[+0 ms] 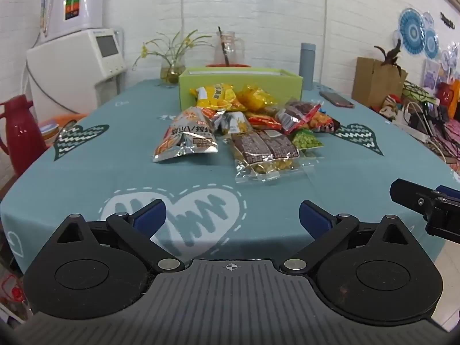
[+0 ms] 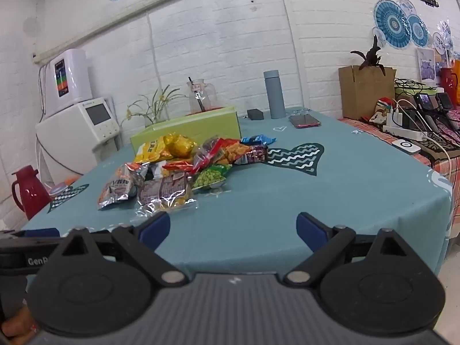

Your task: Organize snacks

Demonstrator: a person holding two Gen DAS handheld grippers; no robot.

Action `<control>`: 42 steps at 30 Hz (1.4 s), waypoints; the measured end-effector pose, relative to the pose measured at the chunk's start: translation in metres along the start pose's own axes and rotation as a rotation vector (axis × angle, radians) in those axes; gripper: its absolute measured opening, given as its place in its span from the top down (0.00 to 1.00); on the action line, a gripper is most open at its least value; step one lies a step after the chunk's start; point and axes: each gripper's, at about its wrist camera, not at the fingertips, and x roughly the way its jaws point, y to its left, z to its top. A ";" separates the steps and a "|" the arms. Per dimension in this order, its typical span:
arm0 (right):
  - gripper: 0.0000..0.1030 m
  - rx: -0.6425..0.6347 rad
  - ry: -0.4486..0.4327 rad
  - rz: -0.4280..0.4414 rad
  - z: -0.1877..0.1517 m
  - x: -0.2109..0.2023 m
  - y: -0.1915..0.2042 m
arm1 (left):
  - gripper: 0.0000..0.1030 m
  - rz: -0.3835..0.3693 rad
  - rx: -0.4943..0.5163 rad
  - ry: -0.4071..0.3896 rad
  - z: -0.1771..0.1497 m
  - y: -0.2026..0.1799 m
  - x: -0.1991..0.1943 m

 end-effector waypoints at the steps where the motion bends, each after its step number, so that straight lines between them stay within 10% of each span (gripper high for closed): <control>1: 0.09 -0.003 0.000 0.001 0.000 0.000 0.000 | 0.13 0.008 0.017 -0.002 0.000 -0.001 -0.001; 42: 0.09 -0.062 0.031 0.034 -0.007 0.010 0.010 | 0.10 0.008 0.019 0.040 -0.007 -0.003 0.010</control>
